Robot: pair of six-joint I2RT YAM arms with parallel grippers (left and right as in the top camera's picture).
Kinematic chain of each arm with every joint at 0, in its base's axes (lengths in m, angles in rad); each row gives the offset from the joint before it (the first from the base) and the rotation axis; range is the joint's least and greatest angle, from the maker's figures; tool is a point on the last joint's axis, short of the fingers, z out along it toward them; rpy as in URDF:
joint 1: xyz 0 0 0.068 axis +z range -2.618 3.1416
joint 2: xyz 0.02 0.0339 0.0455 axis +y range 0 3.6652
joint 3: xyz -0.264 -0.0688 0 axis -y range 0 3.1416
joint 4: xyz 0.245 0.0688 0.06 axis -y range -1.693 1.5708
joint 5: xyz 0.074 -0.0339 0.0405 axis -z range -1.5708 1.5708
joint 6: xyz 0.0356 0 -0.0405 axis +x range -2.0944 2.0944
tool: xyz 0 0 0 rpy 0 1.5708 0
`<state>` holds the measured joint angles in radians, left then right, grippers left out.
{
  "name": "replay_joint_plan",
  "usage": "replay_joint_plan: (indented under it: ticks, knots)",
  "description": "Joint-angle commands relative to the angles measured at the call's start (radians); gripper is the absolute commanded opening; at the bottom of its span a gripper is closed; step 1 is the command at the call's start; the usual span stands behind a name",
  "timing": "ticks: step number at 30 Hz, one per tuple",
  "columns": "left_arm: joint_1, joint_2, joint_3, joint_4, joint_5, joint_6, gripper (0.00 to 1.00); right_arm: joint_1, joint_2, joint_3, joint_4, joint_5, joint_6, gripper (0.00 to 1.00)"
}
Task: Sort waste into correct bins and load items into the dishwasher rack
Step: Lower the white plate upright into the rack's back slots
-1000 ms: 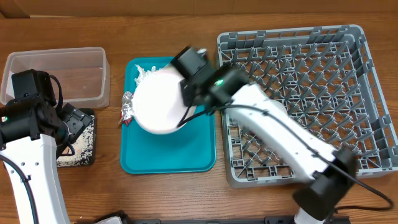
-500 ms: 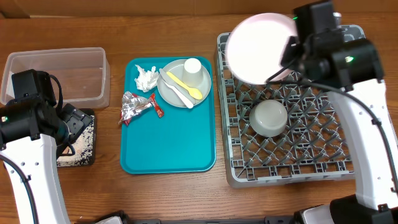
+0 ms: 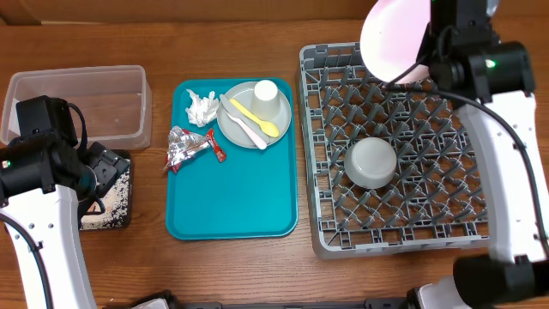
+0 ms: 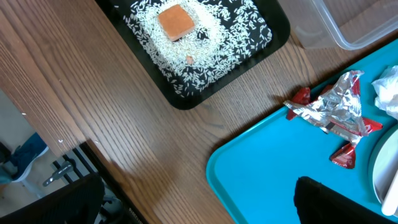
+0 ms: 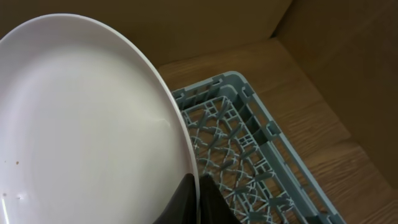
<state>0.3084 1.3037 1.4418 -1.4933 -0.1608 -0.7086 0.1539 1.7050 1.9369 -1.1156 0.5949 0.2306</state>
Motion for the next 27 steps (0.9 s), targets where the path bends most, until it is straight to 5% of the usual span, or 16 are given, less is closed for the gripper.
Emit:
replay_joint_plan:
  ticks: [1,27]
  knots:
    - [0.005,-0.002,0.0,0.001,0.005,-0.025,1.0,-0.018,0.066,0.007,0.021,0.078,-0.026,0.04]
    - [0.005,-0.001,0.0,0.001,0.024,-0.025,1.0,-0.053,0.207,-0.089,0.132,0.186,-0.131,0.04]
